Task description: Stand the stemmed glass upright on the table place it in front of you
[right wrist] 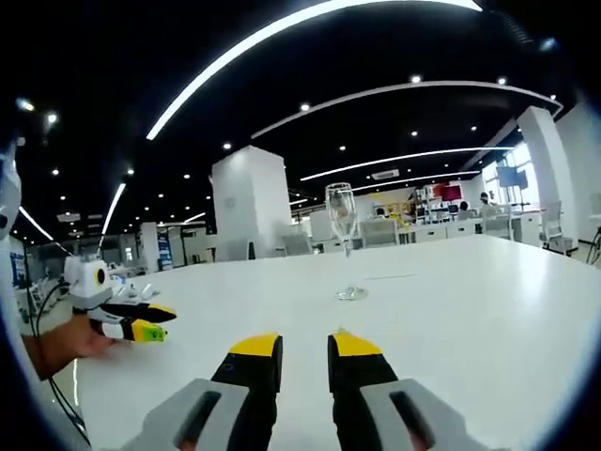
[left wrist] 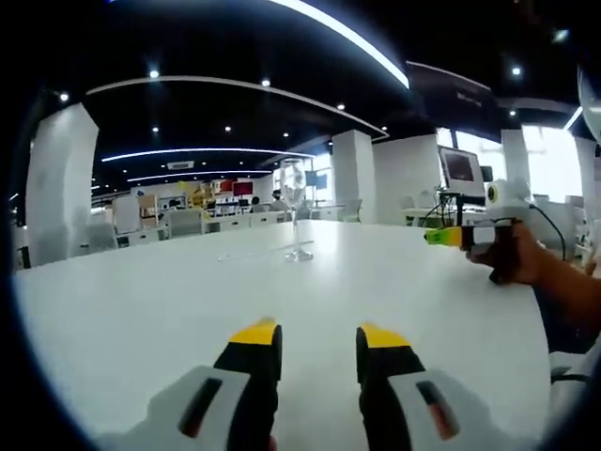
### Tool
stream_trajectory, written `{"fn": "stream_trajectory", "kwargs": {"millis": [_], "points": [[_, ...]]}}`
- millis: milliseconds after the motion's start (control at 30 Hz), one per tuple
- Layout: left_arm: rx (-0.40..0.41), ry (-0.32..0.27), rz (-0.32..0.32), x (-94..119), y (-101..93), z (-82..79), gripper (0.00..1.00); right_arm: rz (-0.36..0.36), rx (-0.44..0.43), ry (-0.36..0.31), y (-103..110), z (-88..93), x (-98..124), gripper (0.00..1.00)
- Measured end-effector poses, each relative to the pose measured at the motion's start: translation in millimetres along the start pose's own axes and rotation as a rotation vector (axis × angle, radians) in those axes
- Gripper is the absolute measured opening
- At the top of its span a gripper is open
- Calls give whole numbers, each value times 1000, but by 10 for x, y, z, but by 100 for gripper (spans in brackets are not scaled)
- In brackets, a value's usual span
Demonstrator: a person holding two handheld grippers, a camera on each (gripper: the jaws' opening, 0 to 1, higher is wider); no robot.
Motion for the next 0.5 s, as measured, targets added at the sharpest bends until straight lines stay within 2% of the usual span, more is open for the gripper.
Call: {"fn": "stream_trajectory", "kwargs": {"millis": [500], "points": [[45, -35, -14, 5, 59, -83, 32, 5, 11, -7, 17, -17, -11, 23]]}}
Point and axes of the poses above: the point that each gripper's makers call its tool centre point, and the gripper's own axes: x roughly backward along the fingers, y roughly to its left, z roughly out of its underside, the point moved 3 cm from there along x, roughly backward along the fingers
